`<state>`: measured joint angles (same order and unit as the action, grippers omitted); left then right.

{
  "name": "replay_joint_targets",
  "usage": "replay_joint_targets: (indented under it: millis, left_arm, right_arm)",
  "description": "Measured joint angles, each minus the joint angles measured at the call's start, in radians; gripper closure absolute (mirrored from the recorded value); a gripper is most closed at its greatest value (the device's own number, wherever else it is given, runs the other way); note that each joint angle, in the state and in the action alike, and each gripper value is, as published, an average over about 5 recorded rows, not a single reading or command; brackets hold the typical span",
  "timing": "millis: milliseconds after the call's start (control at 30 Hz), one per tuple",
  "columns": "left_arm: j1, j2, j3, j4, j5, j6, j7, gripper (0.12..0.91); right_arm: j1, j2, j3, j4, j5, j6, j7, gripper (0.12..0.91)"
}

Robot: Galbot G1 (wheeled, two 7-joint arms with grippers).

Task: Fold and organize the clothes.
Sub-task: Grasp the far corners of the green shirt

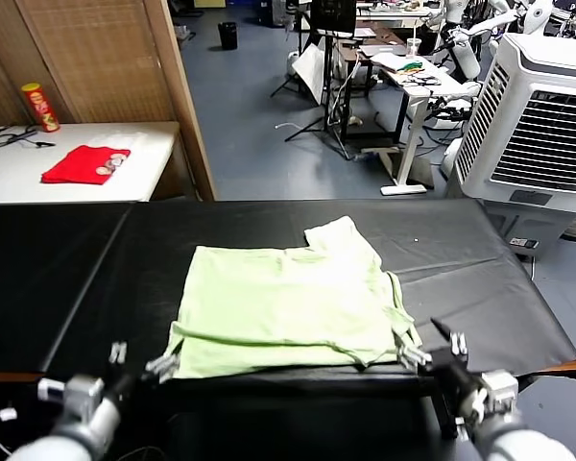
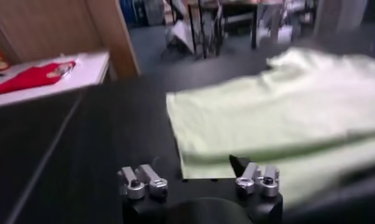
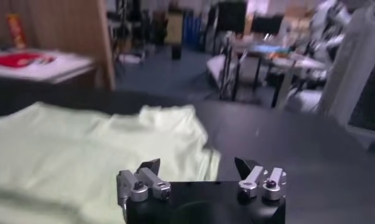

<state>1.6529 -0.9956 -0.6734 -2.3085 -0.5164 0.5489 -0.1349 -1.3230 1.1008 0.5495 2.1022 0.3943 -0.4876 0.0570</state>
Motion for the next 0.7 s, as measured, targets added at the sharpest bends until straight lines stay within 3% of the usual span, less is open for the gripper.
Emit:
replay_joint_targets:
  millis: [133,300,500,700]
  left_arm:
    - [-0.199,0.020,0.047,0.097,-0.097,0.027,-0.023,0.233]
    - [-0.441,0.015,0.138,0.281,-0.178,0.052,-0.047,0.232]
    - [-0.660,-0.010,0.254,0.504,-0.242,0.080,-0.049,0.232]
    - [-0.810,-0.040,0.333,0.687,-0.281,0.107,-0.040,0.232]
  right_arm:
    - [0.219,0.010,-0.099,-0.181,0.008,0.006,0.026,0.227]
    - [0.468,0.046,-0.221,-0.435,0.016,-0.007,0.022,0.227]
    - [0.687,0.096,-0.324,-0.701,0.043,-0.062,0.002,0.227]
    - [0.813,0.154,-0.371,-0.894,0.044,-0.059,-0.019,0.227]
